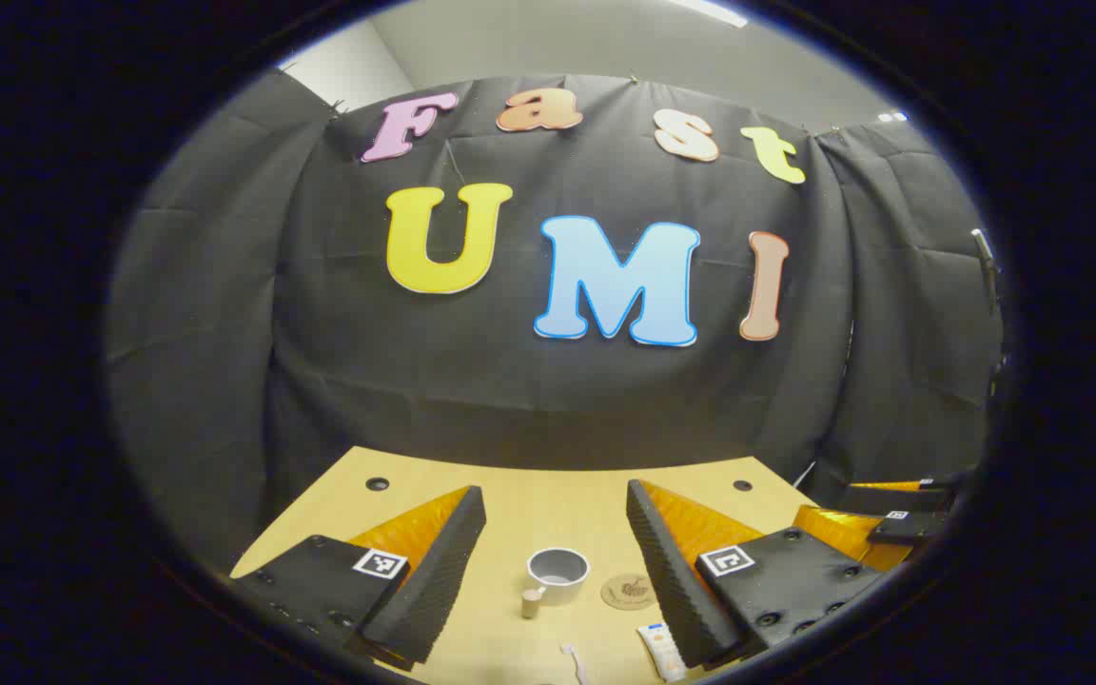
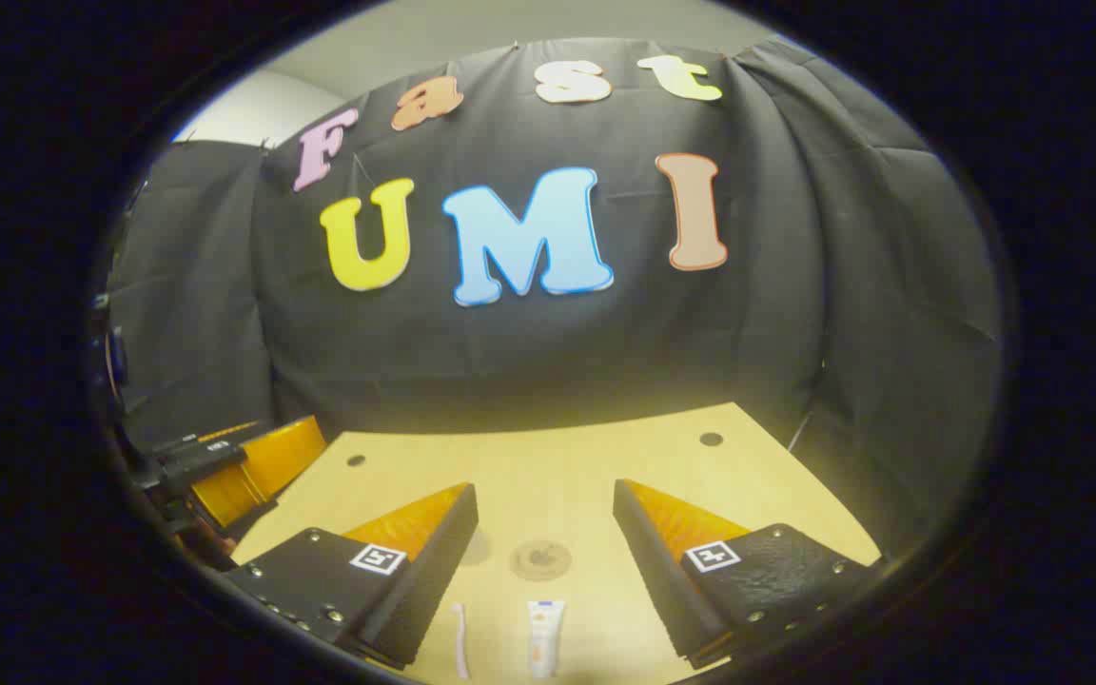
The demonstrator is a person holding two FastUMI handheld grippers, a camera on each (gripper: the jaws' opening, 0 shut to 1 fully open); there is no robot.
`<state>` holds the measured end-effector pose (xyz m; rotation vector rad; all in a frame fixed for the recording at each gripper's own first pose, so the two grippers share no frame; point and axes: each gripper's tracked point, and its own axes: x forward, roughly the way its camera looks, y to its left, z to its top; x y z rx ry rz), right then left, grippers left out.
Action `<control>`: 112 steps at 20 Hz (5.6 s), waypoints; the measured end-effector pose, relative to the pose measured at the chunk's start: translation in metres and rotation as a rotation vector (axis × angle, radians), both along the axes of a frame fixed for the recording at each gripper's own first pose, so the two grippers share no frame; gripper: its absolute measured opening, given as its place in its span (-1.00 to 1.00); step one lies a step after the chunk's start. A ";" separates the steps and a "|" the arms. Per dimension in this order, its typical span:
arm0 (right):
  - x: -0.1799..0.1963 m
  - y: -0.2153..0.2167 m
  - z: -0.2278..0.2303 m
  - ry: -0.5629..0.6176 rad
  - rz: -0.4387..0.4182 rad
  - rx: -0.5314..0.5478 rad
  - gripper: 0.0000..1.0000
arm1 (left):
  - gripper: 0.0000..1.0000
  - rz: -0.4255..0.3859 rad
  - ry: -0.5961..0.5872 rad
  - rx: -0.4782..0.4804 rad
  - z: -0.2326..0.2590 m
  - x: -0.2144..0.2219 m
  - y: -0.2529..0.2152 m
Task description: Put the toothbrush and toothpaste on the desktop into the cup, then pick up the cup and place it on the coaster on the desktop.
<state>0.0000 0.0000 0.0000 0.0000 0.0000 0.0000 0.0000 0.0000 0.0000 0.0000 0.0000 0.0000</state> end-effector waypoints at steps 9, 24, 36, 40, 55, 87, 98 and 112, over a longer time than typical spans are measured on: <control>-0.010 0.027 0.098 -0.261 0.087 -0.092 0.85 | 0.99 0.001 -0.213 0.056 0.088 -0.015 -0.030; 0.039 0.010 -0.042 0.177 0.068 -0.114 0.85 | 1.00 0.015 0.162 0.106 -0.077 0.028 -0.031; 0.034 -0.012 -0.208 0.608 0.010 -0.060 0.87 | 0.96 0.025 0.546 0.097 -0.256 0.012 -0.014; 0.024 -0.008 -0.247 0.727 0.020 -0.069 0.87 | 1.00 0.027 0.669 0.083 -0.305 0.000 -0.014; 0.012 -0.019 -0.324 0.951 0.027 -0.112 0.89 | 1.00 0.073 0.965 0.070 -0.406 -0.042 -0.002; 0.016 -0.030 -0.324 1.079 0.053 -0.025 -0.72 | -0.86 0.062 0.902 -0.013 -0.359 -0.018 -0.002; 0.018 -0.030 -0.323 1.060 0.050 0.026 -0.72 | -0.86 0.011 0.734 -0.063 -0.255 0.004 0.000; 0.019 -0.030 -0.322 1.045 0.053 0.026 -0.73 | -0.73 -0.009 0.987 -0.045 -0.359 -0.038 -0.003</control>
